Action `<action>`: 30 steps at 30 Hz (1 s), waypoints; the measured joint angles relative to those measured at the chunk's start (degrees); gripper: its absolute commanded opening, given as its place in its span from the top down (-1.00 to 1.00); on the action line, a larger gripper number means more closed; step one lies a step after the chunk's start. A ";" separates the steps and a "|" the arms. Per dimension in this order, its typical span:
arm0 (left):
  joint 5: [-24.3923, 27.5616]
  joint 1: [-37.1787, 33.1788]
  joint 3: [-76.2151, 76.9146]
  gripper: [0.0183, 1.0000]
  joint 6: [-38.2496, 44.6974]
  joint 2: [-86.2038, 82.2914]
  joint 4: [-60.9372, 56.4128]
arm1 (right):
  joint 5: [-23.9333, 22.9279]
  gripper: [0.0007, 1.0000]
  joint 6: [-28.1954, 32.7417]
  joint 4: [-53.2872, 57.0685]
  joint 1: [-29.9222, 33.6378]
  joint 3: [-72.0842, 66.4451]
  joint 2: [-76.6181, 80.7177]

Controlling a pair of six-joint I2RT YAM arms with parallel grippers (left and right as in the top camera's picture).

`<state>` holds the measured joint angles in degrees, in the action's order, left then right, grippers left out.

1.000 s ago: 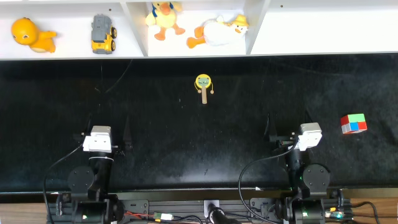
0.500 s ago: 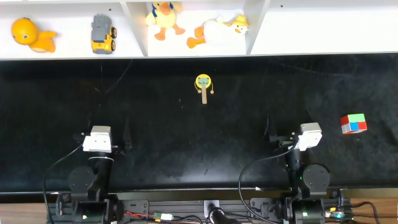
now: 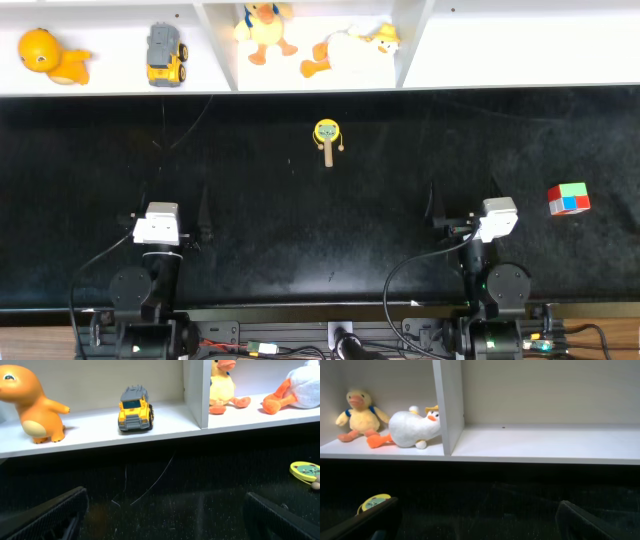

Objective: Store Toys

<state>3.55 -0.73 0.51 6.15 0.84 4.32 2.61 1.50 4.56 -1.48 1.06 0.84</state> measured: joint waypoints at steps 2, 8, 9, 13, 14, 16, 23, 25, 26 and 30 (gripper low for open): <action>0.00 0.00 0.00 -1.00 0.02 0.00 0.00 | -0.02 -0.99 -0.02 0.00 0.00 0.00 0.00; 0.00 0.00 0.00 -1.00 0.00 0.00 0.00 | -6.99 -1.00 1.90 0.13 -1.36 0.00 0.24; 0.00 0.00 0.00 -1.00 0.00 0.00 0.00 | -10.08 -0.99 0.98 0.31 -2.56 0.00 0.79; 0.00 0.00 0.00 -1.00 0.02 0.00 -0.02 | -24.30 -0.99 -7.06 9.20 -11.65 3.10 7.48; 0.00 0.00 0.00 -0.99 0.02 0.00 0.00 | -28.44 -0.99 -9.94 13.38 -15.47 5.31 10.43; 0.00 0.00 0.00 -1.00 0.02 0.00 0.00 | -34.75 -0.99 -15.43 21.24 -23.21 10.05 16.02; -0.20 0.00 0.00 -1.00 0.02 0.00 0.00 | -48.48 -0.99 -42.66 41.27 -50.45 24.26 36.02; -0.22 0.00 0.00 -1.00 0.02 0.00 0.00 | -49.77 -0.99 -50.66 42.73 -55.71 25.90 41.90; -0.20 0.00 0.00 -1.00 0.02 0.00 0.00 | -50.07 -0.99 -53.96 43.04 -57.90 26.67 44.92; -0.22 0.00 0.00 -1.00 0.02 0.00 0.00 | -50.66 -0.99 -61.96 43.58 -63.89 30.95 56.70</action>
<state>3.33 -0.73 0.51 6.17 0.84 4.32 -48.05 -60.47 48.14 -65.36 32.01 57.54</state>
